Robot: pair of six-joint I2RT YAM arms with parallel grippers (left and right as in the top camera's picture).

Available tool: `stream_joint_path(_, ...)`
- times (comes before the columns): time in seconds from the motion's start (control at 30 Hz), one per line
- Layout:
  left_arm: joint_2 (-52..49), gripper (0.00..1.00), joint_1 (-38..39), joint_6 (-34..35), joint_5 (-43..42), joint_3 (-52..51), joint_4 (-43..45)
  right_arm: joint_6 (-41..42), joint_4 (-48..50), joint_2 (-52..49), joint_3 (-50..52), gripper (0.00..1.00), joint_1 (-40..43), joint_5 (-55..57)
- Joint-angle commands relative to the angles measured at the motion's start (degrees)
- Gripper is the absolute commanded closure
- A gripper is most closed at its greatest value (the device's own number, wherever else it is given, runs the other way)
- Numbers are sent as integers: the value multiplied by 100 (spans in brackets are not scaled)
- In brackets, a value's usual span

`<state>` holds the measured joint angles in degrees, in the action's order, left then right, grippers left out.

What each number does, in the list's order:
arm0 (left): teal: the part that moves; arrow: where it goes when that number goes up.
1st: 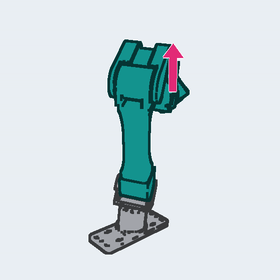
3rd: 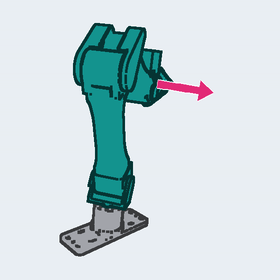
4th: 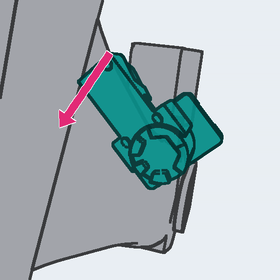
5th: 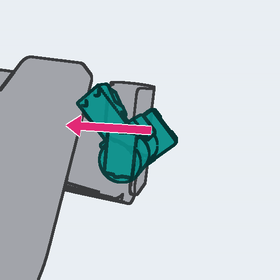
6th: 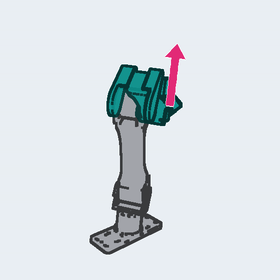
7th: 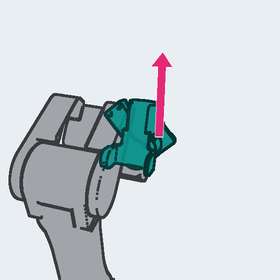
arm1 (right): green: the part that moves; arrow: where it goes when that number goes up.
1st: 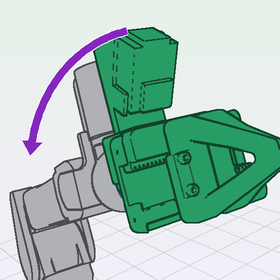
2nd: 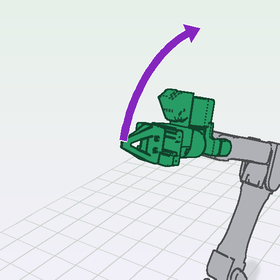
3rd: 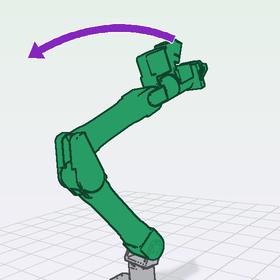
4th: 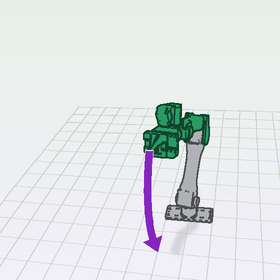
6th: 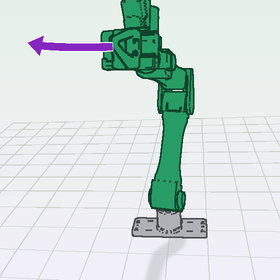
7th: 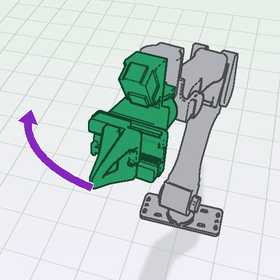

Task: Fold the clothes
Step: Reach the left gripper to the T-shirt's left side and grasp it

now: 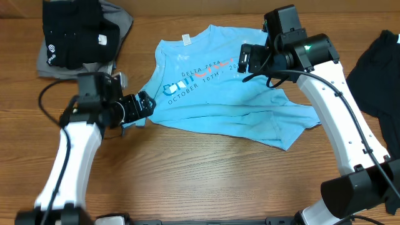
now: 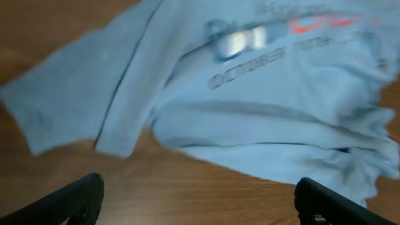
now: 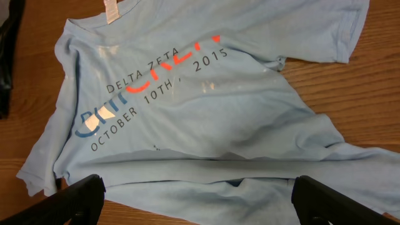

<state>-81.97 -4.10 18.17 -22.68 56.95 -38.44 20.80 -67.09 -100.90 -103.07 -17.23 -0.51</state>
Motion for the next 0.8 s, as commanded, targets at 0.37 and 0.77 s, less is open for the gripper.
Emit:
stream_joint_path(0.37,-1322,0,-74,1272,2168,785,-85,22,35,-17,0,0,22,92)
stream_joint_path(0.77,-1816,0,-81,1364,2251,785,-68,26,83,-17,0,0,22,90)
